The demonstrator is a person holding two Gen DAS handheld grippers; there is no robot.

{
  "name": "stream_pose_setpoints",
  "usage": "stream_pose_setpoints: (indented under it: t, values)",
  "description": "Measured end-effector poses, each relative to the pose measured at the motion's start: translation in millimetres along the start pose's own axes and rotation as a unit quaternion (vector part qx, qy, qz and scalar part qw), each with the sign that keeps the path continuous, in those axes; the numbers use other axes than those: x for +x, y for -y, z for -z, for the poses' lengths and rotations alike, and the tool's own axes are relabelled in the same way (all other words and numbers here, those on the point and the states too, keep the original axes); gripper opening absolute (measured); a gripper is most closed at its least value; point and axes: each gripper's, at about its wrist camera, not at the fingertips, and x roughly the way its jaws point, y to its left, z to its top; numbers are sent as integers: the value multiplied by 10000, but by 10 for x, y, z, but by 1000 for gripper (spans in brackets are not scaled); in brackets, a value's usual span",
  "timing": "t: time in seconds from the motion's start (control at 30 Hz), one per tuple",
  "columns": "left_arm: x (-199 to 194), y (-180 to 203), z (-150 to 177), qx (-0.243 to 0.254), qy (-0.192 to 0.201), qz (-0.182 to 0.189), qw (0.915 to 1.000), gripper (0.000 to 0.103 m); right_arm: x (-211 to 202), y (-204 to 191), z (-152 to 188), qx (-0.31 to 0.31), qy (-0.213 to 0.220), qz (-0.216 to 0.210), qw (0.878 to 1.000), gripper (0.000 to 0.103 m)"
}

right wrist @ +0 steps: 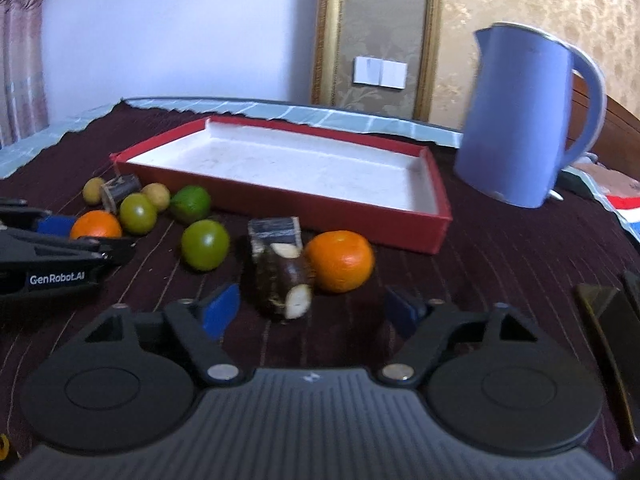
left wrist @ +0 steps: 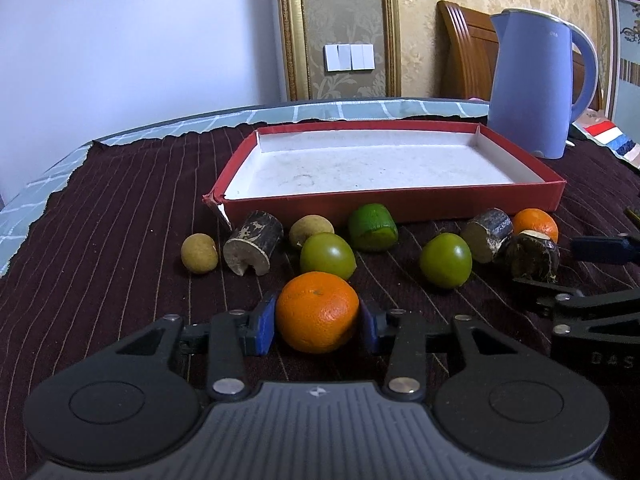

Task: Organize fruits
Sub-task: 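Close the left tool on the orange while the right tool grasps the sugarcane piece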

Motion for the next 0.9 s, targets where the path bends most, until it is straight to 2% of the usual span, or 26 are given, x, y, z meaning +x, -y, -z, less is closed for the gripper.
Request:
stream_pose_setpoints:
  t: [0.2, 0.27, 0.33, 0.37, 0.5, 0.9]
  values:
    - [9, 7, 14, 48, 20, -26, 10000, 41, 91, -45, -64, -77, -25, -51, 10000, 66]
    - [8, 7, 16, 48, 20, -18, 10000, 41, 90, -54, -74, -140, -40, -3, 9999, 44]
    - [10, 0, 16, 27, 11, -7, 10000, 41, 79, -18, -86, -45, -105, -183, 9998, 30]
    - [9, 0, 17, 26, 12, -5, 10000, 41, 79, -2, -89, 20, -146, -301, 9994, 30]
    - [9, 11, 23, 64, 28, -22, 10000, 41, 134, -82, -91, -172, -263, -286, 9991, 27]
    - [-41, 15, -9, -4, 73, -127, 9999, 41, -2, -125, -102, -59, 17, -290, 9996, 26]
